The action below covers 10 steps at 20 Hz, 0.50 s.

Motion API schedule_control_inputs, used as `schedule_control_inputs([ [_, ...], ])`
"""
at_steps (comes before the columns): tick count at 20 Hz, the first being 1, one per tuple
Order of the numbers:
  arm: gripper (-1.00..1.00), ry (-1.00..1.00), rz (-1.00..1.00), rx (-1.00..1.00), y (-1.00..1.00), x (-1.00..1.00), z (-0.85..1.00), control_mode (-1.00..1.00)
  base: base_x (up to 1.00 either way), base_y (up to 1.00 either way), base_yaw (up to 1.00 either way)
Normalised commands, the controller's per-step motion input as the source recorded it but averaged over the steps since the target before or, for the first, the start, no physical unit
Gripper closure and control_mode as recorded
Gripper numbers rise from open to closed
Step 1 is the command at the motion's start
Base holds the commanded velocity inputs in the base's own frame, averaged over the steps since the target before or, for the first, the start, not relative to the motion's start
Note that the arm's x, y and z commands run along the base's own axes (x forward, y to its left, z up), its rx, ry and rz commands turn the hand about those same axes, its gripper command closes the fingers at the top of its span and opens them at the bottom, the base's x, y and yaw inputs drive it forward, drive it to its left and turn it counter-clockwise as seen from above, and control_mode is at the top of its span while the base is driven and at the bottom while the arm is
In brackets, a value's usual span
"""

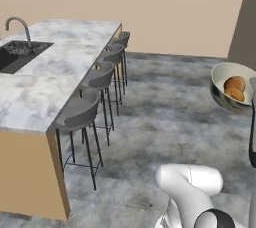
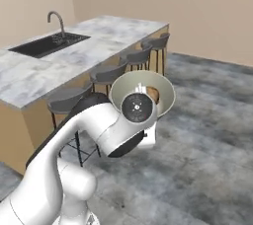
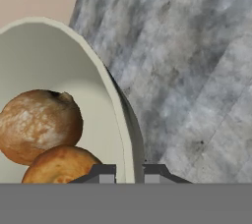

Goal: Pick up the heated bread from the toaster oven and place it in the bowl. Then move the bread bowl to the dining counter.

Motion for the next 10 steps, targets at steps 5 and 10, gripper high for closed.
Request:
schedule_control_inputs([
  [5,1.00,0.00,0.00,0.00,0.00,0.00,0.00,1.00,1.00,0.04,0.26],
  [10,1.00,0.00,0.00,0.00,0.00,0.00,0.00,1.00,1.00,0.16,0.08],
])
